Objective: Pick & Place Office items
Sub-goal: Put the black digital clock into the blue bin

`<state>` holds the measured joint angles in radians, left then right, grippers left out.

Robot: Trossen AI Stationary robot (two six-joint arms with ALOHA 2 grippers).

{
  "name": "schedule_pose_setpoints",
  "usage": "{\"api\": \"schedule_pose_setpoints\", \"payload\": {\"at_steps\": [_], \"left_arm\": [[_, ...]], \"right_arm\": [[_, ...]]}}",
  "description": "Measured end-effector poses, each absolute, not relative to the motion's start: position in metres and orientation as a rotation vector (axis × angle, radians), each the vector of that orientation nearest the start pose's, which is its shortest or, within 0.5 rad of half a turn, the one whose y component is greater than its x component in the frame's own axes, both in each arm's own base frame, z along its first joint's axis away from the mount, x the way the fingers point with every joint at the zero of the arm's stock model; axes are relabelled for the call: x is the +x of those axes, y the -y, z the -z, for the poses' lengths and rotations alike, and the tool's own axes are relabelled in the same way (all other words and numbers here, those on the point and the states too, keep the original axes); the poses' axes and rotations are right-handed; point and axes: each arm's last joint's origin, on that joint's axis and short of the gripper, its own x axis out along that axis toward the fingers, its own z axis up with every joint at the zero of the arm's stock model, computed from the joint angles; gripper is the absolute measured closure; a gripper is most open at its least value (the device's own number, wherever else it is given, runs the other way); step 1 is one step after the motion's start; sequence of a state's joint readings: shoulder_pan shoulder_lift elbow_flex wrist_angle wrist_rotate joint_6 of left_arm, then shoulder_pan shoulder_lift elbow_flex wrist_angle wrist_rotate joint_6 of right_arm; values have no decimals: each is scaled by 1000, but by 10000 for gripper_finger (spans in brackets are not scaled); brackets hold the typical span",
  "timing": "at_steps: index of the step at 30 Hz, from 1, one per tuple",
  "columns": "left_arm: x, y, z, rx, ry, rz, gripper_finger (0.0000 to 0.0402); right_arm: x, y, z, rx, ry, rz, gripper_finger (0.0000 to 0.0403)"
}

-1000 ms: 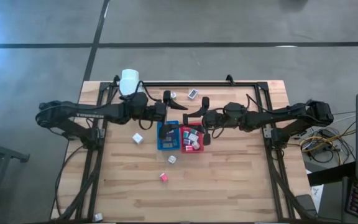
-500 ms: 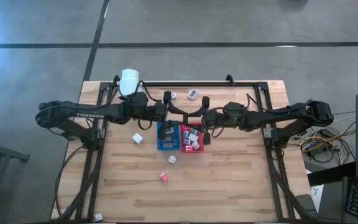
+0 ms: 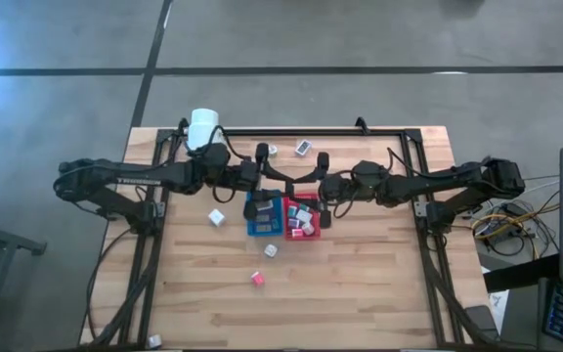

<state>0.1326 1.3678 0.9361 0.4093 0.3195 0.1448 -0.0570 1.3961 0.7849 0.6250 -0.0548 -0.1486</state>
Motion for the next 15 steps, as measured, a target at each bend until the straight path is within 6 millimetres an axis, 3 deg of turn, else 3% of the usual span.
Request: {"api": "schedule_pose_setpoints", "payload": {"at_steps": [8, 15], "left_arm": [[279, -27, -332, 127, -30, 203, 252], [231, -19, -337, 115, 24, 198, 252]], "right_arm": [[295, 16, -284, -130, 23, 8, 200], [271, 14, -300, -117, 43, 0, 230]]}}
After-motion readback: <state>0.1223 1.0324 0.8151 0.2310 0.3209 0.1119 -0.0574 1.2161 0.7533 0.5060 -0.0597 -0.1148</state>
